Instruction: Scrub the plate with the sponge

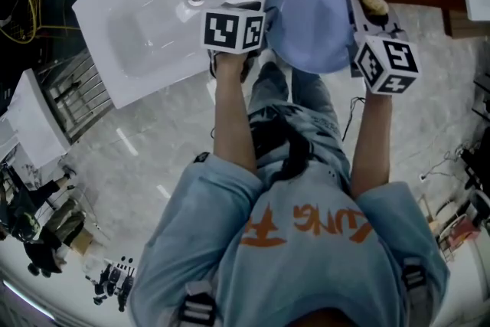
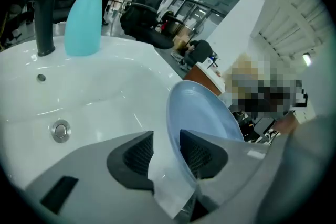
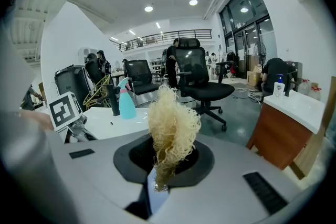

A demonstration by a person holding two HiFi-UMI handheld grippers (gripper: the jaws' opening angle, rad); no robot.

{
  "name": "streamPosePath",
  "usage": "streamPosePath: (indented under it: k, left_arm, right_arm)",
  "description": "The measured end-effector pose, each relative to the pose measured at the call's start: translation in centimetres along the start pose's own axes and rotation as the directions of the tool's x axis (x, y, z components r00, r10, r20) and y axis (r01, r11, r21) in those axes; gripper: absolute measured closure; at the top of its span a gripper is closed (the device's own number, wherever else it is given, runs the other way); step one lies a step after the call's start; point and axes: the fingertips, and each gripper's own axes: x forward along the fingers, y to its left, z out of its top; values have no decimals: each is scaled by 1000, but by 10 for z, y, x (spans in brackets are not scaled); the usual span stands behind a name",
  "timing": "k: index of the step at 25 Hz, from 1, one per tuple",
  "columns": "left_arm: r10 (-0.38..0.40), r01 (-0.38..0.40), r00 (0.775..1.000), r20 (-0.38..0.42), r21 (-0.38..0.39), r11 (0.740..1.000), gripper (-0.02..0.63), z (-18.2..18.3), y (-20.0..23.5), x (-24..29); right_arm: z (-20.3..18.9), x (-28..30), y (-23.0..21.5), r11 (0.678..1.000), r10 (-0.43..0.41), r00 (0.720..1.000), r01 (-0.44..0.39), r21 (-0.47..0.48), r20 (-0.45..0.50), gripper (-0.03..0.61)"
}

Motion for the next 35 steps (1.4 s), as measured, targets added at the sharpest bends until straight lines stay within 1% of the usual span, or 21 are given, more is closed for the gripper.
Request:
streamPosePath:
  k: [3,4,6,10,14,17,22,27,31,33,35]
  left_arm:
    - [0,0,1000,-31,1,1000,473,-3,-1,4]
    - [0,0,1000,-32,-2,1000,492,-2,-1,5]
    - [-3,3,1000,-21,-14,1000,550,3,-3,7]
    - [7,-7,1000,-2,-38,999,565,8,-2,8]
    - [-22,28,998,63,-102,994,584,17,-1,4]
    - [-46,64,989,139,-130,989,594,32,-2,-2]
    - [-22,48,970,242,-103,994,592,53,2,-23]
    - [-9,17,937,349,-21,1000,588,82,-7,-49]
    - [-34,26,911,412,25,999,588,99,-18,-73]
    - [-44,27,900,433,45,999,588,106,-22,-85]
    - [-42,17,892,450,59,998,588,111,-24,-97]
  right_arm:
    - [2,2,-2,1000,2,1000,-2,-2,1,547]
    - [3,2,-2,1000,2,1000,-2,-3,2,546]
    - [5,1,-5,1000,-1,1000,1,-4,4,547]
    - [5,-2,-7,1000,-11,1000,11,-2,7,547]
    - [9,-3,-9,1000,-23,1000,23,-2,16,547]
    - [16,-4,-9,1000,-29,999,29,-4,32,547]
    - [29,-8,-3,999,-35,997,36,-7,64,548]
    - [51,-18,-4,999,-37,991,41,-23,131,548]
    - [72,-25,-2,999,-34,984,40,-32,177,548]
    - [83,-24,5,999,-17,981,25,-40,193,548]
    - [95,-21,19,998,21,978,-9,-60,206,548]
